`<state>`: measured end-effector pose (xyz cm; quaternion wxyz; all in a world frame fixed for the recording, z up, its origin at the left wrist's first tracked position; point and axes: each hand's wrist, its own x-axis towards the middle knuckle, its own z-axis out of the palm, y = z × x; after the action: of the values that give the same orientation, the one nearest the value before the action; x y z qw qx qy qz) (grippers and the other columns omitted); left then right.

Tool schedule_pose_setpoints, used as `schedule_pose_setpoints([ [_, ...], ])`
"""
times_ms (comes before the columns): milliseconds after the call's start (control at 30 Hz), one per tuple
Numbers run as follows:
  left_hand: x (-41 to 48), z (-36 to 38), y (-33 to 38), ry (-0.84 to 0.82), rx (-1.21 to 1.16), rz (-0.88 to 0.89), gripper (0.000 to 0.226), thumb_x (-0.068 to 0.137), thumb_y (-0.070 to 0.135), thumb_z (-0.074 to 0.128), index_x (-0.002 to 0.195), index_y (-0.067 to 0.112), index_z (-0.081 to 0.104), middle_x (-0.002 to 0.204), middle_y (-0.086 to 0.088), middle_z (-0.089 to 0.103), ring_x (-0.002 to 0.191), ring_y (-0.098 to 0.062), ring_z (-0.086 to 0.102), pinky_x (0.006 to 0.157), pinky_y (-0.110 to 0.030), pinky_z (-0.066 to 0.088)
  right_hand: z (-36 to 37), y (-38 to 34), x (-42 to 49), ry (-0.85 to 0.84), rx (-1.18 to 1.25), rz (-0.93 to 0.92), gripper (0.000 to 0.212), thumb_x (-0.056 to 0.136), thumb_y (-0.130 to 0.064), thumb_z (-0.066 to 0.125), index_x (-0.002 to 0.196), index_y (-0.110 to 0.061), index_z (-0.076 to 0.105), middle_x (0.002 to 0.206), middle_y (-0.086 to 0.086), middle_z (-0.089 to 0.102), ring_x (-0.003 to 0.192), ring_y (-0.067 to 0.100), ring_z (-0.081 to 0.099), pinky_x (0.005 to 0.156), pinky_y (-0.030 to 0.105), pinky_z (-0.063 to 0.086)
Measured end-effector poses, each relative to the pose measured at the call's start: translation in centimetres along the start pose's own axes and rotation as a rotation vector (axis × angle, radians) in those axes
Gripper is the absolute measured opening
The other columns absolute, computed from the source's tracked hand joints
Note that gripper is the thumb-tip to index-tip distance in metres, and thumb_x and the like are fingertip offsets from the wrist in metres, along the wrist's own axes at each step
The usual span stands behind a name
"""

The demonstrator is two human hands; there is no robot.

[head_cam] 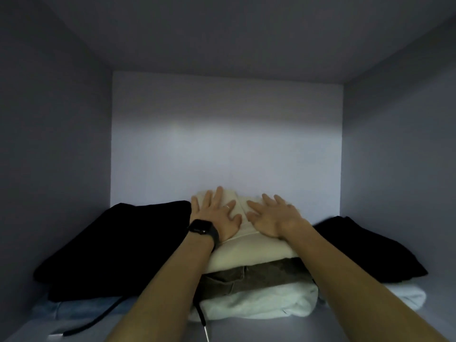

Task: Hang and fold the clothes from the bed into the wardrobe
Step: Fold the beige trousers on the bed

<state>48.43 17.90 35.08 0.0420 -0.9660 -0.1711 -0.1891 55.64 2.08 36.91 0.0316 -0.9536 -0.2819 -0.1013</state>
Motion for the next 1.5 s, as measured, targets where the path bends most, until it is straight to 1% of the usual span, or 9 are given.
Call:
schedule_pose_setpoints([
  [233,2.9,2.3,-1.1,-0.161,-0.143,-0.024,0.071,0.089,0.079,0.014,0.154,0.05,0.011,0.168,0.004,0.005,0.153,-0.026,0.009,0.121,-0.053,0.008,0.7,0.3,2.4,-0.244,0.096,0.03,0.058,0.099,-0.067,0.013,0.154,-0.053,0.0,0.168,-0.002,-0.009,0.155,0.03,-0.002,0.122,0.052,0.001],
  [433,4.3,3.9,-1.4,-0.208,-0.178,0.03,0.081,0.083,0.079,0.013,0.156,0.044,0.017,0.167,0.006,0.013,0.153,-0.02,0.011,0.123,-0.047,0.012,1.7,0.6,2.9,-0.272,0.165,-0.017,0.053,0.106,-0.054,0.013,0.157,-0.045,0.007,0.168,-0.01,-0.001,0.155,0.023,0.002,0.122,0.048,0.004],
  [567,2.8,2.5,-0.8,-0.151,-0.157,-0.008,0.07,0.091,0.075,0.017,0.154,0.046,0.022,0.166,0.004,0.014,0.153,-0.022,0.012,0.122,-0.052,0.011,2.0,0.4,1.7,-0.05,0.158,0.055,0.056,0.099,-0.063,0.018,0.151,-0.049,0.031,0.164,-0.001,0.026,0.145,0.03,0.033,0.115,0.052,0.025],
  [667,0.1,-0.2,-0.1,0.038,-0.103,-0.004,0.059,0.097,0.064,0.022,0.144,0.039,0.048,0.156,-0.004,0.039,0.142,-0.027,0.034,0.117,-0.052,0.022,1.0,0.0,-0.9,0.261,0.202,0.052,0.053,0.1,-0.054,0.024,0.121,-0.029,0.067,0.133,0.004,0.062,0.117,0.029,0.055,0.095,0.041,0.039],
  [767,-3.1,-2.3,1.0,0.128,-0.153,0.033,0.058,0.096,0.062,0.022,0.131,0.035,0.06,0.141,-0.004,0.054,0.129,-0.028,0.048,0.109,-0.049,0.032,-0.4,0.2,-3.5,0.451,0.248,0.065,0.055,0.099,-0.054,0.025,0.106,-0.027,0.072,0.114,0.004,0.07,0.105,0.027,0.058,0.089,0.039,0.041],
  [900,-7.5,-1.6,2.0,0.085,-0.2,0.059,0.068,0.086,0.075,0.013,0.145,0.051,0.037,0.157,0.008,0.035,0.144,-0.024,0.032,0.112,-0.054,0.022,-0.5,0.4,-6.9,0.275,0.248,0.003,0.055,0.097,-0.059,0.021,0.132,-0.039,0.059,0.141,-0.002,0.054,0.133,0.028,0.043,0.107,0.048,0.036],
  [1000,-9.3,0.4,1.7,0.063,-0.211,0.069,0.069,0.085,0.079,0.008,0.149,0.057,0.02,0.162,0.011,0.025,0.15,-0.022,0.017,0.118,-0.054,0.009,2.9,0.4,-8.8,0.154,0.25,0.009,0.058,0.097,-0.064,0.013,0.152,-0.049,0.027,0.166,-0.011,0.017,0.153,0.02,0.009,0.12,0.055,0.015],
  [1300,-10.4,0.7,1.9,0.095,-0.175,0.07,0.064,0.094,0.071,0.013,0.153,0.049,0.022,0.161,0.005,0.029,0.148,-0.024,0.021,0.117,-0.056,0.01,5.3,-1.3,-12.5,0.254,0.318,0.113,0.054,0.103,-0.056,0.012,0.156,-0.047,0.011,0.167,-0.014,-0.008,0.153,0.018,-0.014,0.121,0.058,-0.003],
  [1500,-17.2,-0.1,1.6,0.175,-0.152,0.11,0.059,0.099,0.053,0.034,0.155,0.036,0.026,0.161,-0.001,0.026,0.146,-0.024,0.024,0.117,-0.05,0.02,6.7,-1.6,-20.5,0.19,0.287,0.074,0.065,0.102,-0.05,0.034,0.159,-0.04,0.003,0.167,-0.007,-0.016,0.154,0.022,-0.016,0.122,0.057,0.001],
])
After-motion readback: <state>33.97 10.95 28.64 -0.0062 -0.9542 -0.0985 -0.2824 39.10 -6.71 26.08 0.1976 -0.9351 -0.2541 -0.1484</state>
